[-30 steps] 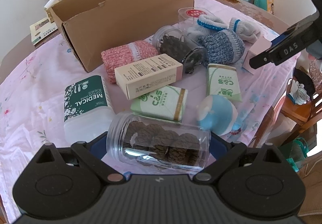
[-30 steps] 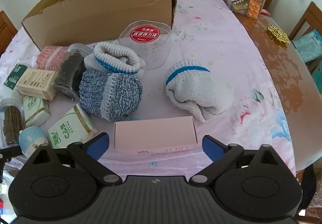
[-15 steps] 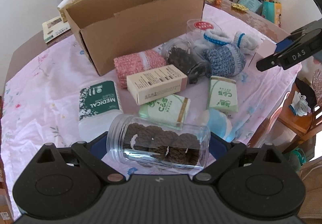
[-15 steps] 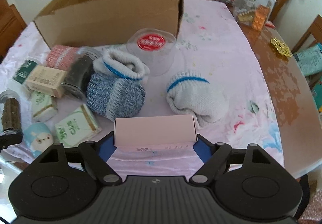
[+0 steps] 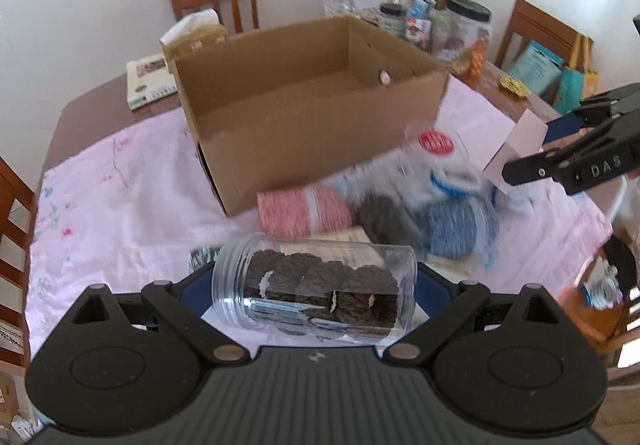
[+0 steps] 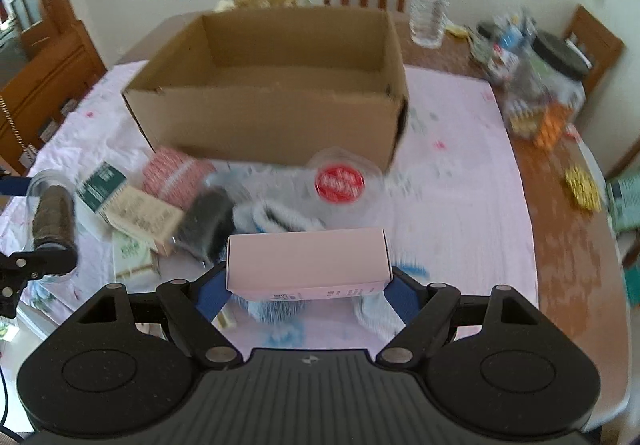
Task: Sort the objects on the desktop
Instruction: 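Carry the pink box and cookie jar over the cardboard box and release both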
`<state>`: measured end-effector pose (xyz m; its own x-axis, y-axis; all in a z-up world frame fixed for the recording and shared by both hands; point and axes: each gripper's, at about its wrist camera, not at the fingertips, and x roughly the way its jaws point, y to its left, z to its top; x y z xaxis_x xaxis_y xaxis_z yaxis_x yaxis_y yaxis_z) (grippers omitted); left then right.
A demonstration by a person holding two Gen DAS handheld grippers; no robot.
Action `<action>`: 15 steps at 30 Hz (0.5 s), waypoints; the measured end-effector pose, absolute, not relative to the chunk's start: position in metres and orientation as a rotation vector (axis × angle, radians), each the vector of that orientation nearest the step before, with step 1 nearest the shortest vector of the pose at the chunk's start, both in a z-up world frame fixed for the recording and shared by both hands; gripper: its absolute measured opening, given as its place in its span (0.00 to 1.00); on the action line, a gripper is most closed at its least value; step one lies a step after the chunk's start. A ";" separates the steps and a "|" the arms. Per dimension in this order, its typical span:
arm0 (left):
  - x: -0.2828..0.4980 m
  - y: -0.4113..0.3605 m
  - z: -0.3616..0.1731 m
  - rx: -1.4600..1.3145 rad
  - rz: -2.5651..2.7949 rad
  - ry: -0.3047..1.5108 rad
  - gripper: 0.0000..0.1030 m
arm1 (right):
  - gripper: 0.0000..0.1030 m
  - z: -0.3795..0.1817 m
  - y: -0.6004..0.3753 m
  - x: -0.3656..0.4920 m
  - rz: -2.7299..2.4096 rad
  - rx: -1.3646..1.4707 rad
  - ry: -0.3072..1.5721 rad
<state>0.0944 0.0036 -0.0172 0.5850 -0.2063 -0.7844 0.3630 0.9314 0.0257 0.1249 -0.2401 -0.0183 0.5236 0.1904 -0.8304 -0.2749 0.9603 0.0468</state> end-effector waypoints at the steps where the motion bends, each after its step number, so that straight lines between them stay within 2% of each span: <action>1: 0.099 0.002 -0.015 0.185 -0.327 0.884 0.95 | 0.82 -0.015 -0.239 0.129 0.287 -0.101 0.971; 15: 0.177 -0.023 0.031 0.121 -0.243 0.846 0.94 | 0.82 0.031 -0.237 0.196 0.391 -0.150 0.842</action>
